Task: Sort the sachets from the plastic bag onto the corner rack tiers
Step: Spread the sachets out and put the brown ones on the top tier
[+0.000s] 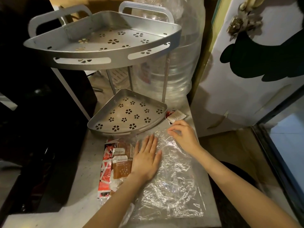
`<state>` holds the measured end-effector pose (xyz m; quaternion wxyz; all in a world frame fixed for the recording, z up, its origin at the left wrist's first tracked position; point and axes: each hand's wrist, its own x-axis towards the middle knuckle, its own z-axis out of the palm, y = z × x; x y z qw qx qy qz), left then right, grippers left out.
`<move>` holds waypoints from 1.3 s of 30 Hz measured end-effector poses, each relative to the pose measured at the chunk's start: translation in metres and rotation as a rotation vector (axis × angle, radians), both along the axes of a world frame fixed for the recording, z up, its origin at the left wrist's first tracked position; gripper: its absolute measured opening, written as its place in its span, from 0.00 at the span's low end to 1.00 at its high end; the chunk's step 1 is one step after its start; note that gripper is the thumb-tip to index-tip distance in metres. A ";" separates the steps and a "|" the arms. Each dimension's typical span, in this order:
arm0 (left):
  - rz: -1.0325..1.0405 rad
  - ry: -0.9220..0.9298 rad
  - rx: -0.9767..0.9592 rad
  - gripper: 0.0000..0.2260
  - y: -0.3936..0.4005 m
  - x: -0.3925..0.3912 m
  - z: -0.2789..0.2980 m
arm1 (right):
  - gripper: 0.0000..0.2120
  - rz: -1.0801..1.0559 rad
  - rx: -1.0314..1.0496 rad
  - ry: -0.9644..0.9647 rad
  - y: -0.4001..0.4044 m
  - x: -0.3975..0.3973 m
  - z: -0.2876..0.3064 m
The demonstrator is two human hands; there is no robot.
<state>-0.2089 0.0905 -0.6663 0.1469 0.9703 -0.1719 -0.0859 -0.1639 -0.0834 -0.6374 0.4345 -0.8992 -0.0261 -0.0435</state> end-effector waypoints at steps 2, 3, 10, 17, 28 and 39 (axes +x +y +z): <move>0.002 0.004 -0.001 0.34 0.000 0.000 0.001 | 0.05 -0.046 0.101 0.009 -0.004 -0.004 0.002; 0.002 0.009 -0.002 0.33 0.000 0.000 0.001 | 0.04 -0.074 0.157 0.020 -0.006 -0.007 0.004; -0.010 0.016 0.005 0.34 0.002 0.001 -0.002 | 0.06 -0.254 0.549 0.128 -0.024 -0.023 0.009; -0.019 -0.020 -0.013 0.34 0.001 0.001 -0.001 | 0.05 -0.409 0.935 0.274 -0.049 -0.033 0.017; -0.130 -0.313 -0.434 0.17 0.000 -0.032 0.035 | 0.11 -0.429 0.819 0.297 -0.041 -0.055 0.029; -0.234 0.046 -0.240 0.32 -0.013 -0.101 0.013 | 0.35 -0.330 0.384 0.335 0.009 -0.113 0.037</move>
